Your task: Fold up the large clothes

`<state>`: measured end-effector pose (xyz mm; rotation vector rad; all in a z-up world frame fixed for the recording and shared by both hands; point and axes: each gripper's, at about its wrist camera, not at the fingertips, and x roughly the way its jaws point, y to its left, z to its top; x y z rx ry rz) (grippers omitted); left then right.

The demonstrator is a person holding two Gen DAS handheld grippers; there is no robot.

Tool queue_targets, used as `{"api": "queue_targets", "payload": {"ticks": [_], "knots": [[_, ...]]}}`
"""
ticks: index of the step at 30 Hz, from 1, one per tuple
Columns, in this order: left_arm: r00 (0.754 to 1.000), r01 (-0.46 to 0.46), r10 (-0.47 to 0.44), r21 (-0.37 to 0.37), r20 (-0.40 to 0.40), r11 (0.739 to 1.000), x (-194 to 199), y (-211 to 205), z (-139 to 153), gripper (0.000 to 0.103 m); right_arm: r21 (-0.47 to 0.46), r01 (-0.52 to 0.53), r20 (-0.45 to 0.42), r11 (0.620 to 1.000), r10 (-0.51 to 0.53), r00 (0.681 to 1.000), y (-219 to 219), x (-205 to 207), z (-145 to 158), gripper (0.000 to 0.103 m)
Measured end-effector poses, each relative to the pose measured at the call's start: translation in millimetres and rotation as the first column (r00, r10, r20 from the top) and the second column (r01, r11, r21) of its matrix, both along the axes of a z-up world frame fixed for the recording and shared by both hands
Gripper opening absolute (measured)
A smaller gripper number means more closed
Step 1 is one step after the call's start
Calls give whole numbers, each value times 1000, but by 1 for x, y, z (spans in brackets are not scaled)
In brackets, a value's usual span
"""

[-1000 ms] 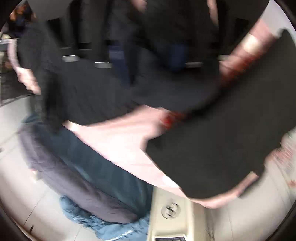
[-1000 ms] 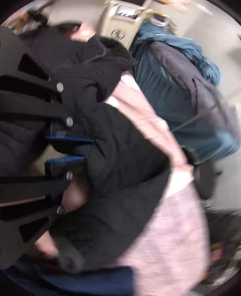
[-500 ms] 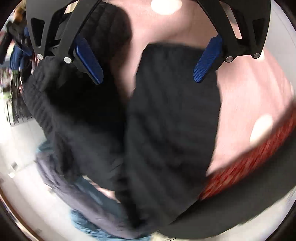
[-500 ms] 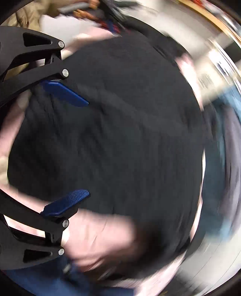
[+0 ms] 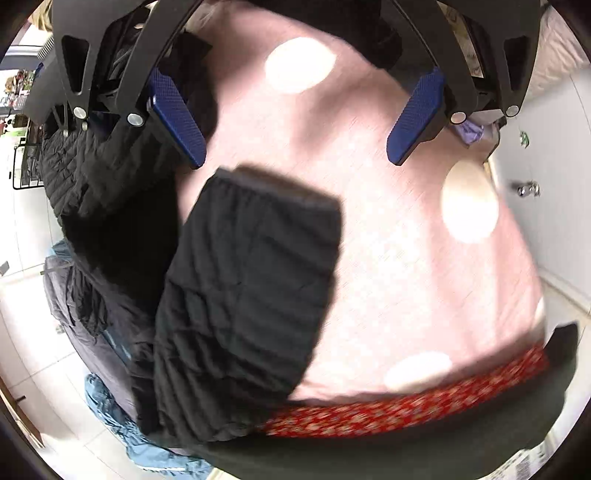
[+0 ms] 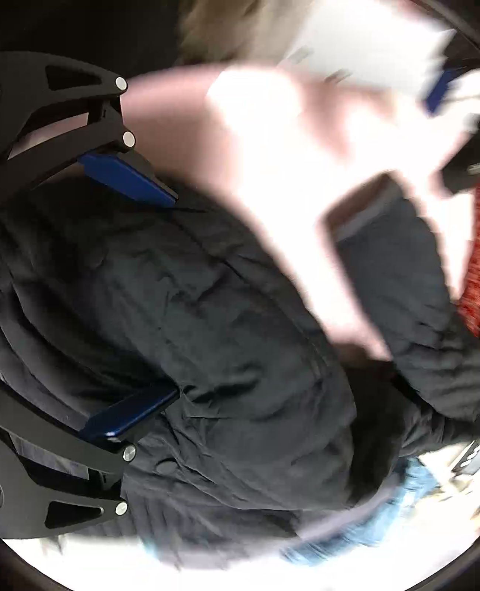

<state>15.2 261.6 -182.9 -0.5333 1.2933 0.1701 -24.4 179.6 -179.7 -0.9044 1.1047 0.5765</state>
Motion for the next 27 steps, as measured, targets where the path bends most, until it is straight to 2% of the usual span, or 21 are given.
{"api": "queue_targets", "payload": {"ticks": [1, 2, 3, 4, 5, 6, 8, 9, 10, 11, 13, 14, 15, 16, 17, 19, 21, 23, 24, 25, 27], "knots": [[1000, -4, 4, -3, -4, 1000, -7, 1, -2, 96, -34, -17, 34, 999, 18, 999, -4, -2, -4, 61], [1000, -5, 5, -5, -8, 1000, -17, 5, -3, 96, -22, -12, 42, 1000, 13, 999, -12, 0, 1, 45], [1000, 0, 0, -3, -10, 1000, -23, 5, -4, 96, 22, 19, 25, 1000, -19, 1000, -20, 5, 9, 38], [1000, 11, -11, 2, -10, 1000, -26, 3, -3, 96, 91, 83, -13, 992, -82, 997, -33, 14, 23, 26], [1000, 29, -28, 14, -8, 999, -26, -2, -2, 96, 179, 188, -77, 966, -177, 981, -50, 29, 38, 19], [999, 51, -51, 32, -3, 998, -25, -8, -3, 96, 292, 325, -173, 899, -285, 943, -73, 45, 55, 17], [992, 120, -123, 84, 25, 989, -22, -25, 2, 96, 461, 577, -358, 674, -453, 816, -130, 73, 79, 14], [985, 160, -166, 112, 44, 981, -21, -34, 6, 96, 499, 643, -413, 581, -493, 765, -151, 80, 84, 13], [972, 212, -225, 147, 75, 966, -19, -48, 12, 96, 536, 718, -488, 444, -531, 693, -181, 89, 89, 13], [952, 266, -287, 177, 104, 948, -18, -62, 19, 96, 555, 769, -559, 316, -543, 627, -209, 96, 91, 13], [909, 359, -394, 220, 139, 907, -11, -90, 28, 96, 555, 807, -639, 201, -518, 568, -238, 104, 91, 13], [882, 405, -446, 239, 153, 882, -8, -105, 32, 96, 561, 811, -648, 168, -520, 556, -252, 106, 93, 13], [843, 463, -511, 257, 168, 848, -3, -124, 36, 96, 569, 806, -642, 162, -526, 558, -262, 106, 96, 13], [814, 502, -553, 265, 175, 823, -1, -138, 37, 96, 568, 811, -662, 138, -508, 550, -272, 104, 95, 13], [780, 542, -598, 278, 183, 793, 3, -154, 39, 96, 560, 824, -700, 89, -481, 527, -280, 102, 93, 13], [725, 597, -657, 289, 204, 749, 11, -183, 42, 96, 536, 844, -771, -23, -421, 478, -294, 92, 91, 13], [683, 639, -694, 273, 230, 719, 19, -205, 44, 96, 511, 853, -816, -106, -372, 442, -310, 108, 86, 13], [635, 686, -735, 264, 240, 678, 22, -231, 46, 95, 474, 863, -857, -177, -319, 405, -325, 110, 81, 13], [601, 711, -757, 261, 256, 653, 20, -244, 49, 95, 458, 868, -870, -193, -297, 393, -324, 110, 82, 13], [580, 724, -770, 265, 267, 637, 17, -252, 52, 96, 434, 875, -888, -214, -266, 375, -329, 111, 79, 13], [551, 737, -788, 283, 275, 614, 13, -271, 54, 96, 411, 884, -903, -222, -234, 361, -335, 112, 82, 13]]}}
